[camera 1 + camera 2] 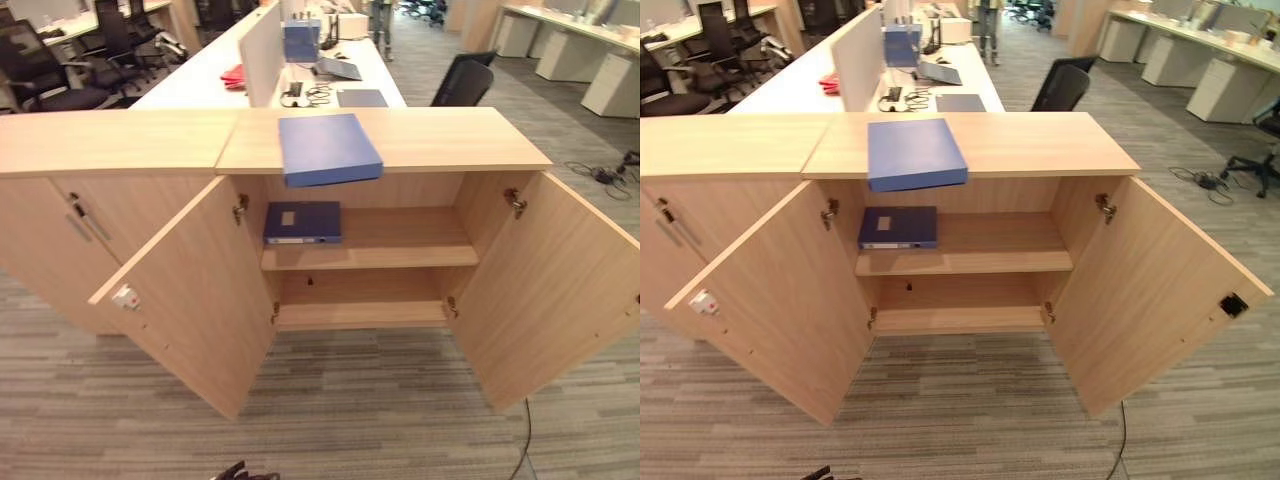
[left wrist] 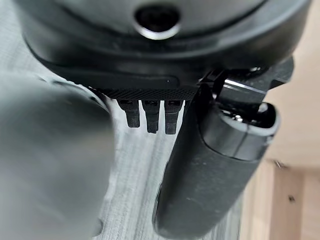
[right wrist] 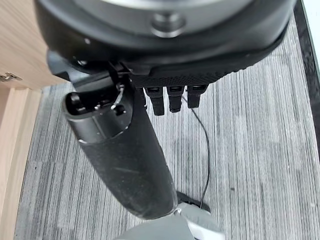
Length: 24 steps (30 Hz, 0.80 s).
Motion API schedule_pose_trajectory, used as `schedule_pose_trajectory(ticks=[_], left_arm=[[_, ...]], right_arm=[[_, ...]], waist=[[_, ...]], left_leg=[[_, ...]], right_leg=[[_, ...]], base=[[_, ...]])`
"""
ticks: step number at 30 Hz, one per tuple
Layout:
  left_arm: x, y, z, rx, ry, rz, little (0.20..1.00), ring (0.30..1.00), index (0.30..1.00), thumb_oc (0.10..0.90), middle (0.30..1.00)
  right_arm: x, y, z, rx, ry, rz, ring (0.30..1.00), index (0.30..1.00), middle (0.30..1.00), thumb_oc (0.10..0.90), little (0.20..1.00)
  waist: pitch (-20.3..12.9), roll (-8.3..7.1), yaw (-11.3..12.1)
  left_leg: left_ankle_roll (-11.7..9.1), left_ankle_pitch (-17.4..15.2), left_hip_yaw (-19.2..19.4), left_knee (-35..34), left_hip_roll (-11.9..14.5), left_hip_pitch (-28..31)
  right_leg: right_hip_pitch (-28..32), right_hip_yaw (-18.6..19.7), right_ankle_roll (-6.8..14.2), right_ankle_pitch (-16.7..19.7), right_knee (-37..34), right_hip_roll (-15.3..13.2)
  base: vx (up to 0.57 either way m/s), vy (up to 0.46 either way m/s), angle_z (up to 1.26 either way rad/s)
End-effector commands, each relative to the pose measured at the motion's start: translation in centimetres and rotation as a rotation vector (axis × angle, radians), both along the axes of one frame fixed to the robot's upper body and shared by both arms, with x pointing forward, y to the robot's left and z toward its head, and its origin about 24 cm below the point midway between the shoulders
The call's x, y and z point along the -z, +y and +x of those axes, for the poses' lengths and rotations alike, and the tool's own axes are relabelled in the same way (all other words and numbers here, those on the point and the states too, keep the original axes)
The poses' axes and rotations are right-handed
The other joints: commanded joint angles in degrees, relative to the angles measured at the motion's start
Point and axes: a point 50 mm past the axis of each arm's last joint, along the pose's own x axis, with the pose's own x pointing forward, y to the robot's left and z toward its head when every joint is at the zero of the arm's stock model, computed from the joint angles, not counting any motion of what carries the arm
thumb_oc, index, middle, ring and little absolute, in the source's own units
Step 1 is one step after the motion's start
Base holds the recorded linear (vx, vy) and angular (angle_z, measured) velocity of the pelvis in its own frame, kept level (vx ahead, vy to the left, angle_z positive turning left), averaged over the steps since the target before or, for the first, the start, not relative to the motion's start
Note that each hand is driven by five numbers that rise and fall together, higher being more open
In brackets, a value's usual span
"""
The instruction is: Put the empty folder in the office cabinet
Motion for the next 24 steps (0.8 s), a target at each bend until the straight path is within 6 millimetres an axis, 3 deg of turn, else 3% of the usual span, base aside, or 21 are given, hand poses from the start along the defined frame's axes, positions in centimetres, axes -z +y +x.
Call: schedule_pose_trajectory(ticks=[1,3,5,6,7,8,9,11,12,16,21,24], left_arm=[[-2.6,0.1,6.7,0.203,-0.221,0.030,0.900,0.900,0.900,0.800,0.900],[-3.5,-0.9,8.4,0.296,-0.288,0.026,0.900,0.900,0.900,0.800,0.900],[-4.5,-2.4,10.1,0.398,-0.358,0.013,0.900,0.900,0.900,0.800,0.900],[-4.9,-3.3,10.8,0.452,-0.388,0.005,0.900,0.900,0.900,0.800,0.900],[-6.2,-4.5,12.1,0.528,-0.469,-0.006,0.900,0.900,0.900,0.800,0.900],[-6.7,-5.2,12.6,0.564,-0.502,-0.013,0.900,0.900,0.900,0.800,0.900],[-6.7,-5.2,12.6,0.564,-0.501,-0.013,0.900,0.900,0.900,0.800,0.900],[-7.2,-6.0,13.0,0.603,-0.534,-0.029,0.900,0.900,0.900,0.800,0.900],[-7.8,-6.5,13.4,0.619,-0.570,-0.047,0.900,0.900,0.900,0.800,0.900],[-9.0,-7.6,14.1,0.655,-0.636,-0.071,0.900,0.900,0.900,0.800,0.900],[-11.9,-8.7,15.8,0.690,-0.779,-0.104,0.900,0.900,0.900,0.800,0.900],[-14.0,-8.5,16.7,0.663,-0.885,-0.128,0.900,0.900,0.900,0.800,0.900]], right_arm=[[-0.2,1.1,3.3,-0.060,-0.075,0.023,0.900,0.900,0.900,0.800,0.900],[-0.3,1.2,3.8,-0.085,-0.084,0.020,0.900,0.900,0.900,0.800,0.900],[-0.3,1.3,4.1,-0.109,-0.087,0.020,0.900,0.900,0.900,0.800,0.900],[-0.3,1.3,4.2,-0.120,-0.083,0.017,0.900,0.900,0.900,0.800,0.900],[-0.4,1.3,4.6,-0.140,-0.092,0.008,0.900,0.900,0.900,0.800,0.900],[-0.5,1.3,4.9,-0.147,-0.099,0.004,0.900,0.900,0.900,0.800,0.900],[-0.5,1.3,4.9,-0.146,-0.099,0.004,0.900,0.900,0.900,0.800,0.900],[-0.5,1.6,5.3,-0.163,-0.108,0.006,0.900,0.900,0.900,0.800,0.900],[-0.4,2.3,5.5,-0.182,-0.108,0.025,0.900,0.900,0.900,0.800,0.900],[-0.1,3.3,4.9,-0.209,-0.084,0.045,0.900,0.900,0.900,0.800,0.900],[0.2,4.2,4.4,-0.239,-0.060,0.061,0.900,0.900,0.900,0.800,0.900],[0.4,4.7,4.2,-0.262,-0.046,0.074,0.900,0.900,0.900,0.800,0.900]], waist=[[3.17,-3.58,2.00],[3.98,-4.51,2.96],[4.75,-4.55,3.71],[4.99,-4.05,4.11],[5.16,-2.72,4.93],[5.05,-1.69,5.36],[5.07,-1.77,5.43],[5.11,-0.53,6.43],[4.51,-0.11,6.77],[2.85,-0.02,6.54],[0.13,-0.87,5.95],[-0.95,-1.41,5.89]], left_leg=[[-1.13,-11.25,4.70,0.50,-7.22,2.67],[0.07,-15.91,3.65,0.24,-11.99,-1.80],[1.02,-17.66,3.50,-2.49,-16.64,-5.73],[1.22,-17.06,3.80,-5.62,-18.99,-7.00],[1.39,-13.99,4.43,-10.95,-22.26,-9.54],[0.98,-12.01,5.35,-13.01,-23.20,-11.43],[0.98,-11.88,5.46,-13.35,-23.33,-11.17],[0.25,-10.01,6.19,-16.31,-24.66,-12.53],[1.44,-10.36,7.47,-18.32,-25.17,-10.97],[2.64,-10.91,7.18,-18.71,-25.37,-9.55],[4.48,-13.45,9.10,-18.71,-26.50,-7.63],[5.59,-15.57,10.02,-18.71,-27.86,-5.98]], right_leg=[[2.14,2.29,8.00,-0.87,-1.98,-2.77],[3.07,2.95,8.38,-0.97,-2.06,-3.36],[4.20,3.63,8.87,-0.92,-2.31,-3.23],[4.69,3.96,9.10,-1.03,-2.38,-2.65],[5.99,4.83,9.50,-1.36,-2.77,-1.27],[6.56,5.48,9.46,-1.59,-2.80,-0.06],[6.63,5.54,9.50,-1.66,-2.78,-0.17],[7.98,7.18,9.16,-2.34,-2.76,1.17],[9.13,8.46,8.97,-3.14,-2.80,2.08],[9.64,10.00,8.60,-4.94,-2.84,2.59],[10.56,10.96,9.97,-6.00,-2.61,0.34],[10.78,11.53,11.62,-4.50,-0.66,-2.07]], base=[[0.08,-0.076,-0.24],[0.07,-0.037,-0.02],[0.09,0.008,0.08],[0.17,0.063,-0.09],[0.21,0.062,-0.17],[0.17,0.043,-0.37],[0.14,0.025,-0.41],[0.22,0.050,-0.62],[0.22,0.058,-0.56],[0.23,0.082,-0.44],[0.24,0.135,-0.12],[0.28,0.185,-0.20]])
